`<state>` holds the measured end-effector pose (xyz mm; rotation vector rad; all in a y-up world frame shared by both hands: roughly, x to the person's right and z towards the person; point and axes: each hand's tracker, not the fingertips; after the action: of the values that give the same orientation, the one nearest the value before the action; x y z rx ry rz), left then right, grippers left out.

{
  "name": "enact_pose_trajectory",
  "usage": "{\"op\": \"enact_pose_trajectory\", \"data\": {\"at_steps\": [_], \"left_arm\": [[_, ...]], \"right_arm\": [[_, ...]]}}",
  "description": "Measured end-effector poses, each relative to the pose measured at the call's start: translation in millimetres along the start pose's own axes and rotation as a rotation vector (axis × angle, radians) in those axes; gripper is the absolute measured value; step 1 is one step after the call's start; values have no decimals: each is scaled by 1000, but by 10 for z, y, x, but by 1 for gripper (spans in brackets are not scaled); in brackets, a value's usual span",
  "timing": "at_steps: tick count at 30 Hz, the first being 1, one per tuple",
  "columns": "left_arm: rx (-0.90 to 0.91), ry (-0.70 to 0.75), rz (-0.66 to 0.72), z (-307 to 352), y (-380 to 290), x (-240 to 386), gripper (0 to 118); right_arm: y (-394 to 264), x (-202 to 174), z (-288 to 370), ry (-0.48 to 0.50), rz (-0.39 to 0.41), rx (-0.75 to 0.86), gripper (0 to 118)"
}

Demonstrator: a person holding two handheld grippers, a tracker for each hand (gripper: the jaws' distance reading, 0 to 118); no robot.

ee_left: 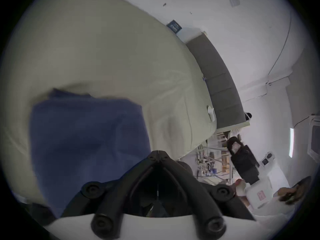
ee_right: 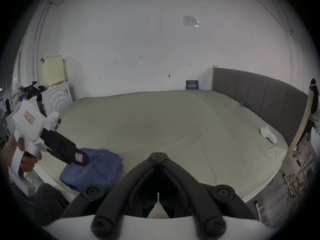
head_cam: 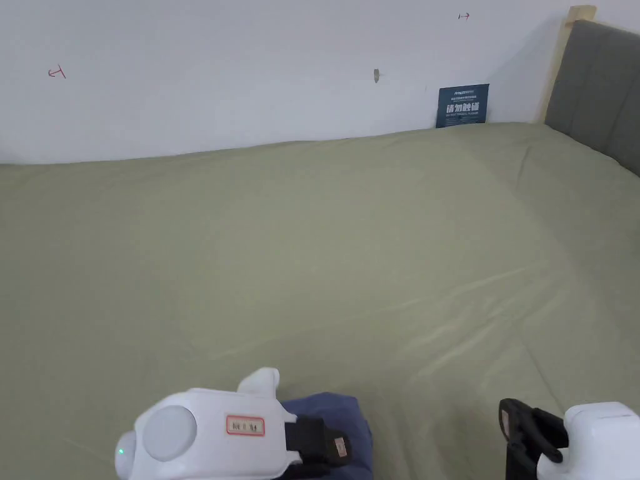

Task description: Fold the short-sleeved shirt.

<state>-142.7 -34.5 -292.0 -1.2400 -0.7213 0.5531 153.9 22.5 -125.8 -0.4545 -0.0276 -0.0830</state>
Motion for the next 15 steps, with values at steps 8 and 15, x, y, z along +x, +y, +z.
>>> {"op": "enact_pose_trajectory", "data": {"at_steps": [8, 15], "left_arm": [[-36, -127, 119, -517, -164, -626, 0], [-10, -78, 36, -149, -143, -424, 0]], "right_arm": [[-114, 52, -108, 83, -40, -109, 1], [-64, -109, -538, 368, -145, -265, 1]]}}
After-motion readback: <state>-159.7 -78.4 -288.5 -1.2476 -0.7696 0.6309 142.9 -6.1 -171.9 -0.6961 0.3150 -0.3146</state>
